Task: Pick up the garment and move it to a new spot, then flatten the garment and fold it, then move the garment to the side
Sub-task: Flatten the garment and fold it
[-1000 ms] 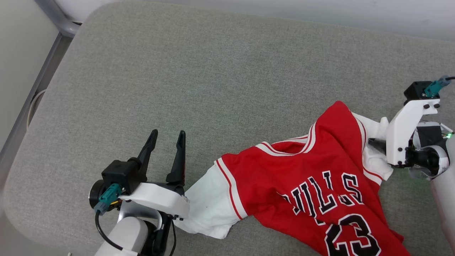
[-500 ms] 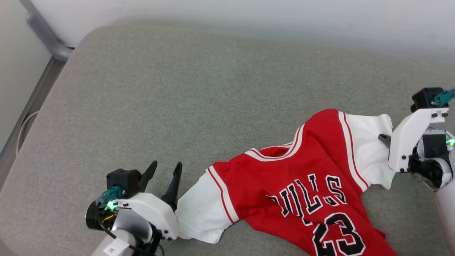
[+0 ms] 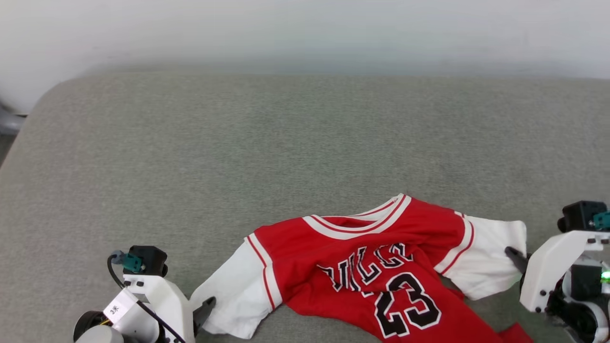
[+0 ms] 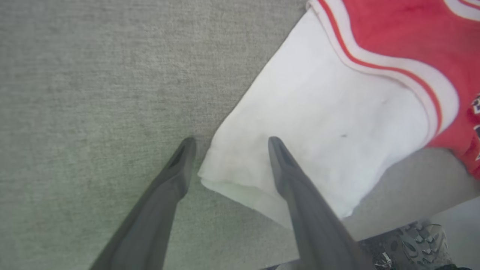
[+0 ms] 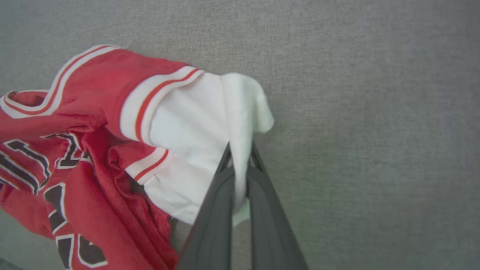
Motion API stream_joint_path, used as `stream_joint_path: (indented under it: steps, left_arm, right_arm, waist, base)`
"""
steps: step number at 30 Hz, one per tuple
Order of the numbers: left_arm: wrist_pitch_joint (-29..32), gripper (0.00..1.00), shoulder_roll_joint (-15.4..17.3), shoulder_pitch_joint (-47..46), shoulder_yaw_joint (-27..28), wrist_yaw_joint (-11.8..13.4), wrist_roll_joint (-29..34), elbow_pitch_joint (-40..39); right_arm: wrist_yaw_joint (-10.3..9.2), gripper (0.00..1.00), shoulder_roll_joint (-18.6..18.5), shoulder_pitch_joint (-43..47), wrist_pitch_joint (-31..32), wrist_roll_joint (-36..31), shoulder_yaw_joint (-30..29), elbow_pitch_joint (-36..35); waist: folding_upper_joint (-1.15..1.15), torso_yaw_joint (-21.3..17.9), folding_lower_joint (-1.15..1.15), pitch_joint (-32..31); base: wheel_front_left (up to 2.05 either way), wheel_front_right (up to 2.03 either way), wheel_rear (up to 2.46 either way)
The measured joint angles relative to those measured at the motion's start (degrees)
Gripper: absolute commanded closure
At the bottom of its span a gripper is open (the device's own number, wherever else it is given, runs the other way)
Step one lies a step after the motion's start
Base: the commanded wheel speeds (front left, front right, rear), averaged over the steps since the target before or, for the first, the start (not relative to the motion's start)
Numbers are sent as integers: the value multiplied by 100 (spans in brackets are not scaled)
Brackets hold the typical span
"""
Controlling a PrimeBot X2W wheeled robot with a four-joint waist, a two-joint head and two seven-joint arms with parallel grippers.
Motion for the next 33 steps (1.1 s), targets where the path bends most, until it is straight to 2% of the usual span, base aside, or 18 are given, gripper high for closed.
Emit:
stream_joint_path:
  steps: [5, 9, 10, 11, 12, 15, 21, 29, 33]
  left_arm:
    - [505, 0, 197, -30, -70, 53, -58, 205]
    - [1046, 0, 297, -220, -274, -26, -84, 376]
    - [1171, 10, 311, -272, -326, -71, -111, 404]
    - [1269, 67, 318, -308, -353, -107, -144, 422]
    - [1294, 100, 320, -330, -375, -133, -152, 437]
    - [1292, 100, 305, -356, -407, -171, -143, 448]
    - [627, 100, 256, -382, -454, -171, 265, 428]
    - [-389, 100, 297, -872, -81, 219, 803, 265]
    - [-737, 100, 242, -1298, 64, 299, 945, 364]
  right_arm:
    - [0, 100, 288, 350, 93, -66, -82, -396]
    - [0, 100, 449, 461, 124, -77, -85, -547]
    - [0, 100, 481, 484, 124, -77, -87, -563]
    - [0, 100, 501, 511, 120, -77, -87, -570]
    - [0, 100, 513, 534, 114, -77, -90, -575]
    - [0, 100, 547, 538, 73, -77, -123, -591]
    - [0, 100, 508, 526, -33, -113, -124, -630]
    - [0, 100, 196, 142, -140, -389, -10, -557]
    - [1, 100, 70, -185, -214, -443, 24, -339]
  waist:
    - [0, -257, 0, 74]
    - [0, -409, -1, 149]
    - [0, -444, -1, 162]
    - [0, -474, -2, 177]
    - [1, -498, -2, 190]
    - [1, -529, -2, 215]
    - [0, -484, 0, 112]
    - [0, -400, 0, -237]
    - [0, -361, 0, -388]
  base:
    - [0, 0, 0]
    - [0, 0, 0]
    - [0, 0, 0]
    - [0, 0, 0]
    - [0, 0, 0]
    - [0, 0, 0]
    - [0, 0, 0]
    - [0, 0, 0]
    - [0, 0, 0]
